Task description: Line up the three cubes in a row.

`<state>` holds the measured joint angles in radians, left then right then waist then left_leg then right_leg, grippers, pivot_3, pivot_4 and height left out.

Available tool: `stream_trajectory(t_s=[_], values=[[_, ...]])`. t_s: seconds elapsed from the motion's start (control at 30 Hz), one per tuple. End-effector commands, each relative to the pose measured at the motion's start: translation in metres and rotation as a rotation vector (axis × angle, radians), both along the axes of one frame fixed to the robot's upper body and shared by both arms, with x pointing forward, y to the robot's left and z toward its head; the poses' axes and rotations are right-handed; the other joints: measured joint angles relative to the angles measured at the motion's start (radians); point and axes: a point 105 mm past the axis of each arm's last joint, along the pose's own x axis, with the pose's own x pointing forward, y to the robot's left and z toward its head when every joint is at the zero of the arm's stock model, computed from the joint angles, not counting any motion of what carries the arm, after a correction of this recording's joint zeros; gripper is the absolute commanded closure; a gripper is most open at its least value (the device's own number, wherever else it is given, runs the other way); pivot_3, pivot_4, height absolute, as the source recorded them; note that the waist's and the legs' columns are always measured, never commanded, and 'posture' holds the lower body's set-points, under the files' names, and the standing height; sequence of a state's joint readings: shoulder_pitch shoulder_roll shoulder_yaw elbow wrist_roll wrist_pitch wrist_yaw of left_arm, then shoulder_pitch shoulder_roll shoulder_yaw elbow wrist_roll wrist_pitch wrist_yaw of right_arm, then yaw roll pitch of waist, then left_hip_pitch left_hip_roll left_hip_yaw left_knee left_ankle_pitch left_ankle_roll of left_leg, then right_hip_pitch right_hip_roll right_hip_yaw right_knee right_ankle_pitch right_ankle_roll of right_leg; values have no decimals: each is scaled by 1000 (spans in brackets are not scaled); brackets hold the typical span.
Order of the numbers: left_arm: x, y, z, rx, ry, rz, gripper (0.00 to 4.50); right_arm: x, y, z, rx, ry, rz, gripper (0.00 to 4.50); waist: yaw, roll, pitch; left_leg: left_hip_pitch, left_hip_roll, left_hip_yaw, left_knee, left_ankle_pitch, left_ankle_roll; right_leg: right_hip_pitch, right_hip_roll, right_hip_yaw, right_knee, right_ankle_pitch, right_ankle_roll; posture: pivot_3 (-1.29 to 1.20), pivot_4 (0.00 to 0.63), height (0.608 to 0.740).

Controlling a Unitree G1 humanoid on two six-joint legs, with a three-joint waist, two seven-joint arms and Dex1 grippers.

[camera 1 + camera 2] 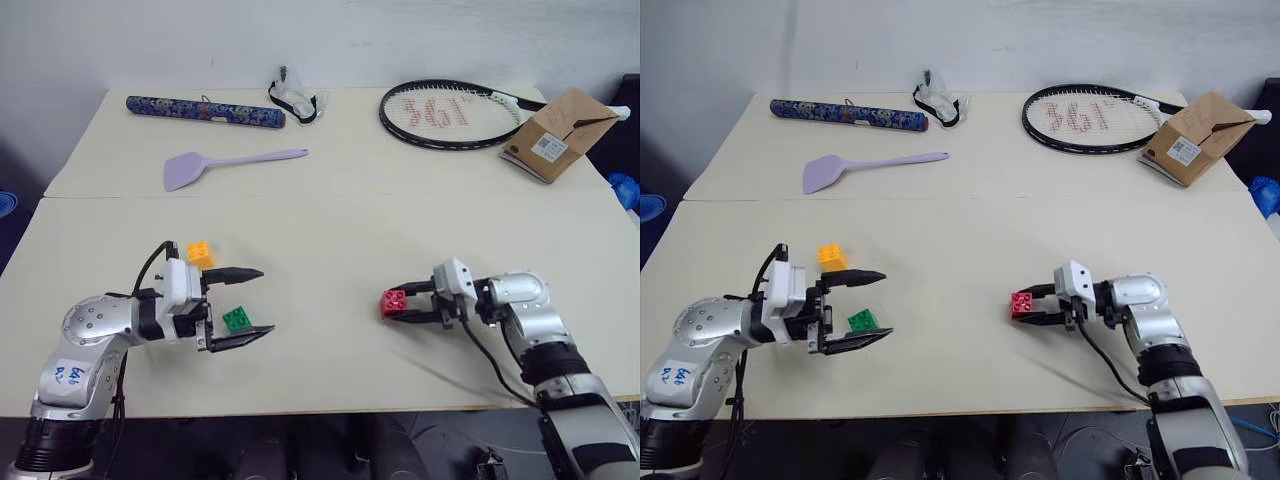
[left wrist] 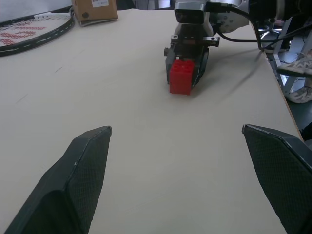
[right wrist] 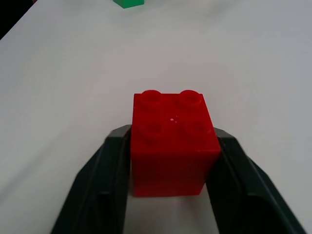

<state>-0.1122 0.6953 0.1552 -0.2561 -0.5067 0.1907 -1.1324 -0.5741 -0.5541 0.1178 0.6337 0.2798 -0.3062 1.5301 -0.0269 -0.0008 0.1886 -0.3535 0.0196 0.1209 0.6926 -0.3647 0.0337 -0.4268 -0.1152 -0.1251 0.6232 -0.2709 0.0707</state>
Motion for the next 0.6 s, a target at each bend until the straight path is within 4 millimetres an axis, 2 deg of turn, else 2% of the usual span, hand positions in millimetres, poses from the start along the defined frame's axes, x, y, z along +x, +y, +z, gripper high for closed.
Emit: stream_trajectory(t_s=[0.03,0.07,0.13,0.27,0.37,0.5,0.57,0.6], values=[[2,11,10,1,-44,43,0,1,-3,15,1,-67,32,1036,0,0,0,0,0,0,0,0,0,0,0,0,0,0,0,0,150,740],[2,13,11,-5,-45,58,0,1,-4,18,4,-78,31,730,0,0,0,0,0,0,0,0,0,0,0,0,0,0,0,0,150,740],[-1,39,8,9,-18,160,0,-5,-15,35,14,-121,23,61,-1,1,0,-1,0,0,0,0,0,0,0,0,0,0,0,0,150,740],[-14,87,-2,36,53,336,0,-21,-26,56,63,-147,-31,25,0,2,1,-1,1,-1,-1,-1,-1,-1,0,-2,-1,-1,-1,0,150,740],[-37,132,-18,54,201,483,0,-45,-39,57,114,-178,-76,25,1,2,1,-1,2,-2,-1,-2,-2,0,0,-3,-2,-1,-2,0,150,740],[-53,165,-38,70,285,611,0,-65,-45,47,209,-197,-148,25,8,2,1,-1,1,-2,-1,-3,-1,0,-1,-3,-5,-1,-2,0,150,740],[-56,167,-43,57,292,627,0,-65,-49,40,207,-232,-214,25,11,2,1,1,1,-2,-1,-5,-1,1,-1,-2,-5,-1,-2,0,150,740],[-56,162,-44,48,281,613,0,-68,-49,38,224,-189,-204,25,13,2,1,1,1,-2,-1,-5,-1,1,-1,-2,-5,-1,-2,0,150,740]])
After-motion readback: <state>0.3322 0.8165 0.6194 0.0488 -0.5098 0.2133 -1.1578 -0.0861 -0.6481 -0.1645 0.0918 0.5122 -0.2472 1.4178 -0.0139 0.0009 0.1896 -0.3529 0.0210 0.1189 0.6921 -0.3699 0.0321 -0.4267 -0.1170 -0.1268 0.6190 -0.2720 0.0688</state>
